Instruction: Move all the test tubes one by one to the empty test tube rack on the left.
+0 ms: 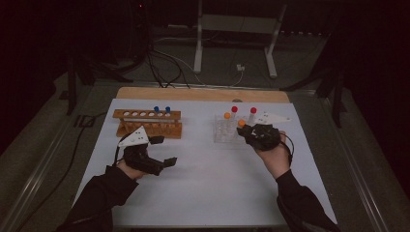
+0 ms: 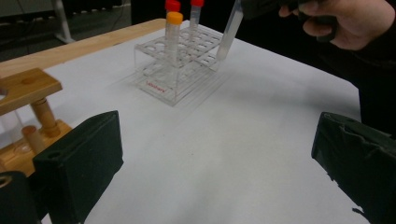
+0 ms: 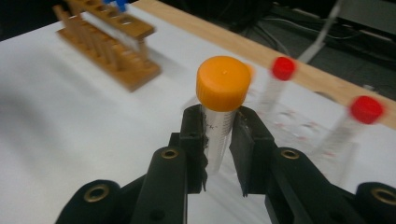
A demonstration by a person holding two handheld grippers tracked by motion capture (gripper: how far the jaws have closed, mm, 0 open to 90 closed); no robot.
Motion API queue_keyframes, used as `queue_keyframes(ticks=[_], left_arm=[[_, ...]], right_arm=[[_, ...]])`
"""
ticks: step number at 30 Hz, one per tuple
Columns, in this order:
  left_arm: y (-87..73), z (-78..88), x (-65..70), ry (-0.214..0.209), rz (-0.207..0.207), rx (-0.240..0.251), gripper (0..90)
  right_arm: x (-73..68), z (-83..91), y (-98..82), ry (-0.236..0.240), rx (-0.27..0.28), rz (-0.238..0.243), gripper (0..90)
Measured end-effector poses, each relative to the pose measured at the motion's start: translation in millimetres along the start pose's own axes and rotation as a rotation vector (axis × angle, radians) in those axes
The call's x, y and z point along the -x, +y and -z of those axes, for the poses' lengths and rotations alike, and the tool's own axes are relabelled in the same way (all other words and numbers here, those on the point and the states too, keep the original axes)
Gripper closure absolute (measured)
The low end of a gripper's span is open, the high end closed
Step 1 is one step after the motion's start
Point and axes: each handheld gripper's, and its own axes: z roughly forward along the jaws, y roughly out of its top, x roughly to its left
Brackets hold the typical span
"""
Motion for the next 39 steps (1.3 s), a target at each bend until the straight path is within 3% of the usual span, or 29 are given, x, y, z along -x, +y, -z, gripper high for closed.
queue_keyframes(ticks=[12, 20, 33, 39], left_arm=[[17.0, -19.2, 11.6, -0.053, -0.037, -0.01, 3.9], [26.5, -32.5, 17.2, -0.088, -0.057, -0.011, 7.3], [36.8, -52.1, 21.6, -0.106, -0.087, 0.004, 34.5], [40.4, -60.8, 22.5, -0.104, -0.113, -0.019, 46.1]], right_arm=[[-47.8, -21.2, -6.5, 0.131, -0.051, 0.077, 75.6], [-67.2, -29.4, -6.9, 0.19, -0.066, 0.105, 75.6], [-83.3, -34.0, -2.9, 0.238, -0.058, 0.115, 75.6], [-87.2, -35.7, -1.4, 0.251, -0.064, 0.117, 75.6]])
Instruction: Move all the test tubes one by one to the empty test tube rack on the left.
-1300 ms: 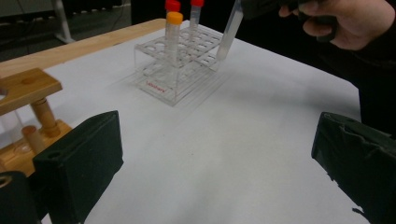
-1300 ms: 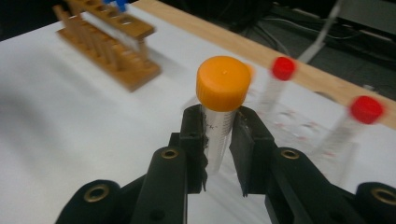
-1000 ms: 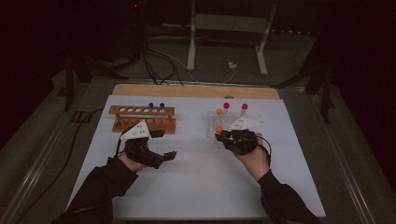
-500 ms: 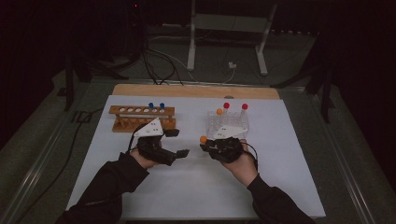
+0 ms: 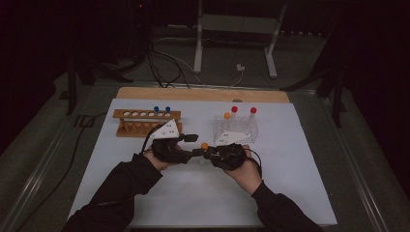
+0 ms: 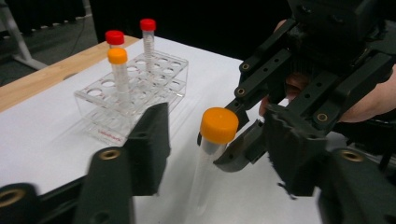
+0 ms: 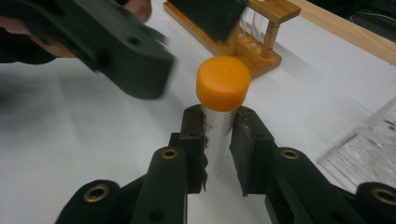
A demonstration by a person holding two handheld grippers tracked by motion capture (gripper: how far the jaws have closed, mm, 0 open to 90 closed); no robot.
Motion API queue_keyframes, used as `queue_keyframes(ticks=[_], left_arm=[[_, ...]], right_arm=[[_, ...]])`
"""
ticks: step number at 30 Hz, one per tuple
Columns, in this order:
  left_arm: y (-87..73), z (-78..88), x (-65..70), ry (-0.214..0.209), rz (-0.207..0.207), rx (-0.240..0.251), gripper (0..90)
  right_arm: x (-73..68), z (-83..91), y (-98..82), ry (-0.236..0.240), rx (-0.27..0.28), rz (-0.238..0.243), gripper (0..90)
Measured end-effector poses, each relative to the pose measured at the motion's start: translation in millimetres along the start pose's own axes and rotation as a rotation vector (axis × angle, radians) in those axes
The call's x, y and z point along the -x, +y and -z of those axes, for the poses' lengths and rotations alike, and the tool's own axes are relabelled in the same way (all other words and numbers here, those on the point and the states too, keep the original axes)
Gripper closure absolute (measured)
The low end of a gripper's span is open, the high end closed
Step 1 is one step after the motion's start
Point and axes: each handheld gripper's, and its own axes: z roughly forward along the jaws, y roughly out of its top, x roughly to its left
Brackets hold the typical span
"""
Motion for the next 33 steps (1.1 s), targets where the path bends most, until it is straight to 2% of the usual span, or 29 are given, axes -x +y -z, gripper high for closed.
queue_keyframes(ticks=[12, 22, 27, 33], left_arm=[[0.8, -7.7, 2.4, -0.008, -0.026, -0.019, 69.4], [3.2, -6.0, 3.4, 0.002, -0.047, -0.012, 71.5], [7.2, 3.4, 0.0, 0.024, -0.053, 0.0, 71.6], [12.8, 23.7, -10.1, 0.082, -0.04, 0.024, 71.6]], right_arm=[[-2.8, 0.2, 2.0, 0.011, 0.008, 0.002, 75.6], [-1.3, 1.2, 2.0, 0.023, 0.023, -0.005, 74.5], [0.4, 4.5, 0.9, 0.024, 0.042, -0.02, 62.5], [1.8, 11.0, 0.5, 0.014, 0.081, -0.038, 48.3]])
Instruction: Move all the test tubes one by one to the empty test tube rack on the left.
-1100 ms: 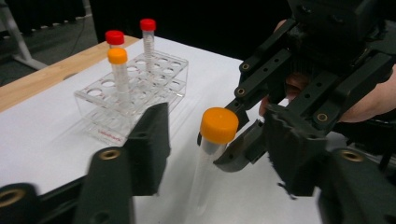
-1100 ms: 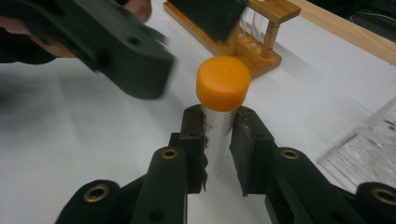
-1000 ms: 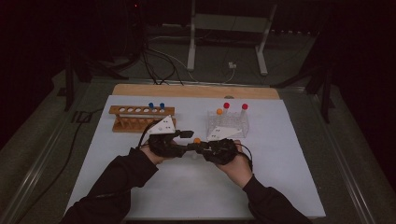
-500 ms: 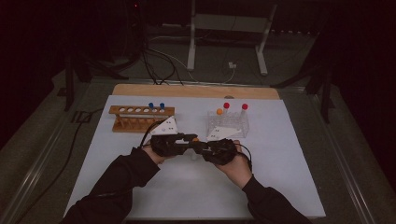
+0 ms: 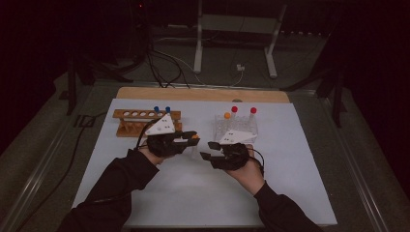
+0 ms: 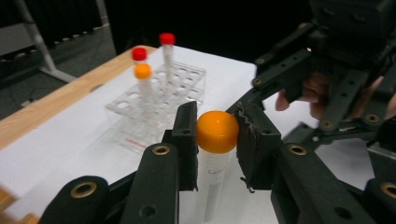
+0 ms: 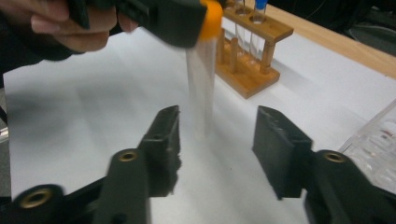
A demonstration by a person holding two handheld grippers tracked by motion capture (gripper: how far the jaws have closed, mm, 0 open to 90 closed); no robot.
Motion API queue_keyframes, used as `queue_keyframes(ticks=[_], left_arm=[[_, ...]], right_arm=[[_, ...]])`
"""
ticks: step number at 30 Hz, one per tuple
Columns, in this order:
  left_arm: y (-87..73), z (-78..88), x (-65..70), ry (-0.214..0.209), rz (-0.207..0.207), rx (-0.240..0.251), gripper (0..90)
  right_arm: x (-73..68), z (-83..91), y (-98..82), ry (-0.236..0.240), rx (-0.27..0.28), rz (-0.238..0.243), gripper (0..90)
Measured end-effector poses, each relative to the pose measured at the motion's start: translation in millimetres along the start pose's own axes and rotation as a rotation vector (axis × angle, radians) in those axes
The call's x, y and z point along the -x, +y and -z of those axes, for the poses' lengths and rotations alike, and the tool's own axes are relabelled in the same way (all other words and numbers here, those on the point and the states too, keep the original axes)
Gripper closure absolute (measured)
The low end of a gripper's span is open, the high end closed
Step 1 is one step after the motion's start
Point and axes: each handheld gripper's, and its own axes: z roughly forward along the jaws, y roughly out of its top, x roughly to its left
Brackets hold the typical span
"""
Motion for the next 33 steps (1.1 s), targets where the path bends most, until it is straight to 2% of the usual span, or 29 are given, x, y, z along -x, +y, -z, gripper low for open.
queue_keyframes(ticks=[7, 12, 13, 15, 21, 26, 33], left_arm=[[3.0, 25.1, -16.9, 0.082, 0.022, 0.015, 71.6], [4.7, 41.7, -28.7, 0.163, 0.036, 0.027, 71.6], [4.7, 44.4, -31.0, 0.165, 0.046, 0.029, 71.6], [4.4, 49.3, -35.1, 0.195, 0.047, 0.031, 71.6], [2.1, 63.7, -50.4, 0.259, 0.073, 0.044, 71.6], [1.8, 72.9, -64.0, 0.323, 0.081, 0.047, 71.6], [2.9, 82.2, -82.7, 0.416, 0.109, 0.076, 71.6]], right_arm=[[-0.7, 4.1, 3.2, 0.0, 0.023, -0.002, 28.5], [-1.8, 4.1, 3.0, -0.003, 0.03, -0.008, 18.6], [-1.8, 4.2, 3.1, -0.003, 0.031, -0.008, 16.5], [-1.5, 4.8, 3.3, -0.007, 0.04, -0.01, 15.1], [0.2, 8.4, 3.4, 0.016, 0.057, -0.006, 3.0], [1.0, 9.7, 2.6, 0.01, 0.059, -0.003, 0.2], [-0.9, 11.4, 3.8, 0.003, 0.067, 0.009, 0.1]])
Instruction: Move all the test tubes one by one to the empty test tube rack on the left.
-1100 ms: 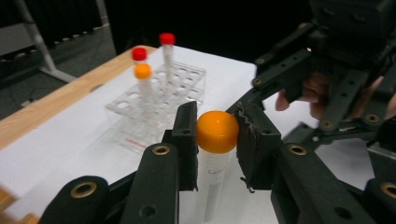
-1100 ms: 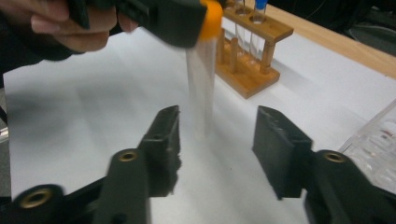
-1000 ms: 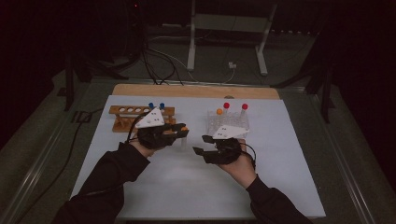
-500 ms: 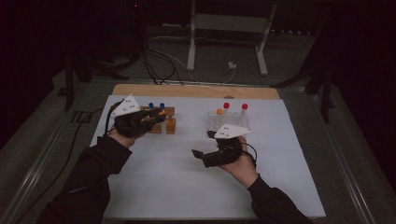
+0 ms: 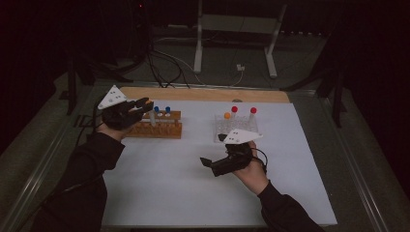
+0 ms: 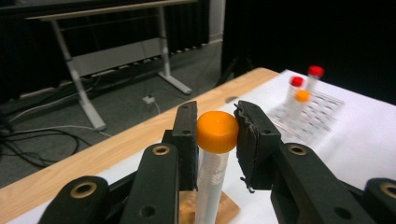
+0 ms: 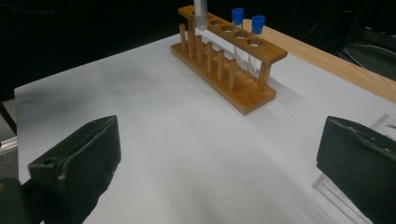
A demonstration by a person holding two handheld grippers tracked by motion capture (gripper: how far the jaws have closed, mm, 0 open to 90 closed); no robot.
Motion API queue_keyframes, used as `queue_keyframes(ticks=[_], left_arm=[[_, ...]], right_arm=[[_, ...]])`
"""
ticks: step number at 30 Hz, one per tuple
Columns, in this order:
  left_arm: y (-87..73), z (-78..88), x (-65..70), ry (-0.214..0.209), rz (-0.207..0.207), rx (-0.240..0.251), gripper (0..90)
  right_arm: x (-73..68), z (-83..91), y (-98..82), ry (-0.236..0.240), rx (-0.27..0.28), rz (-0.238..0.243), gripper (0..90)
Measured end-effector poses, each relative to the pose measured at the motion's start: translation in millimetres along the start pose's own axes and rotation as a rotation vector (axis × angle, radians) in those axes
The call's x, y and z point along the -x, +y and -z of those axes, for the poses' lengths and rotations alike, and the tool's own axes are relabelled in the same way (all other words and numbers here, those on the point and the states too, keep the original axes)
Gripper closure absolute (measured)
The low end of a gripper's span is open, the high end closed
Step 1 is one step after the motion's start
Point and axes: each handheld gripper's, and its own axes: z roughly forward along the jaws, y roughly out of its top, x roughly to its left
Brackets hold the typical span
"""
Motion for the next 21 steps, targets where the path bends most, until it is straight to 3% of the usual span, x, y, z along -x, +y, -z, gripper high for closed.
queue_keyframes(ticks=[4, 11, 16, 21], left_arm=[[2.1, -4.6, -10.8, 0.048, 0.008, 0.015, 71.6], [-3.7, -19.7, -25.7, 0.096, 0.037, 0.028, 71.6], [-13.1, -28.1, -29.3, 0.115, 0.072, 0.059, 71.6], [-23.8, -37.2, -32.3, 0.137, 0.075, 0.044, 71.6]], right_arm=[[0.2, 0.2, 0.2, -0.002, 0.0, 0.001, 0.2], [1.1, 0.3, -0.7, 0.002, -0.002, -0.001, 0.2], [2.4, 0.6, -1.4, 0.005, -0.007, 0.004, 0.2], [2.8, 1.9, -1.5, 0.008, -0.008, 0.004, 0.2]])
